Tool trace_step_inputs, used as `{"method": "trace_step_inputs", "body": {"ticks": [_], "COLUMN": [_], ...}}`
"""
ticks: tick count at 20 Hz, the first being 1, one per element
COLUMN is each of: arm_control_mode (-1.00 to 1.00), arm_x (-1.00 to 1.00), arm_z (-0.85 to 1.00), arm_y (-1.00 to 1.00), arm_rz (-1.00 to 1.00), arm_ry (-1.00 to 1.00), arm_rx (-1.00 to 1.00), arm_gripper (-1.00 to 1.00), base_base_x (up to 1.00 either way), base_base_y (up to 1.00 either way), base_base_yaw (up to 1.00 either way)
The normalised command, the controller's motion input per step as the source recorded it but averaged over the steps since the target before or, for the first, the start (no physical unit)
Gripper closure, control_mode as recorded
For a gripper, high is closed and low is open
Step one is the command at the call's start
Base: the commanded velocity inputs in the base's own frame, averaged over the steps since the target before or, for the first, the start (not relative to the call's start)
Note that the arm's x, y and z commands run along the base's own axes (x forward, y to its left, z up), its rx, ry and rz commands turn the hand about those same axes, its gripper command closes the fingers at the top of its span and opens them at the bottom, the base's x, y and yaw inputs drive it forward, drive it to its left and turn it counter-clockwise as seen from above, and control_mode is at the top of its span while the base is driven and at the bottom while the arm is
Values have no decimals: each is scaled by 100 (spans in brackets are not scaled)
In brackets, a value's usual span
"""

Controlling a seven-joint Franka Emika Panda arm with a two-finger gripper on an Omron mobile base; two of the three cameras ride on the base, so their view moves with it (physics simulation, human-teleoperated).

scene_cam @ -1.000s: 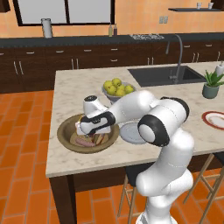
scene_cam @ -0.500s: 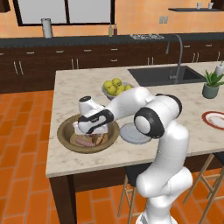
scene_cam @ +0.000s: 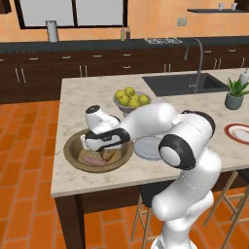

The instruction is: Place one bun and one sausage from the bowl on each plate.

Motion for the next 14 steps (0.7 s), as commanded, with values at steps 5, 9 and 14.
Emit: {"method": "trace_step_inputs", "body": {"ticks": [5, 9, 14], "arm_control_mode": [-100, -100, -100], "arm_x": [-33, -4, 30], "arm_z": [100, 53, 3], "arm_y": [-77, -100, -100], "arm_rz": [-1, 0, 2], "arm_ry": [-10, 0, 0], "arm_rx": [14, 26, 31], "arm_gripper": [100, 100, 100], "base_base_x": [0, 0, 0], "base_base_y": [0, 0, 0], "base_base_yaw": [0, 0, 0]}}
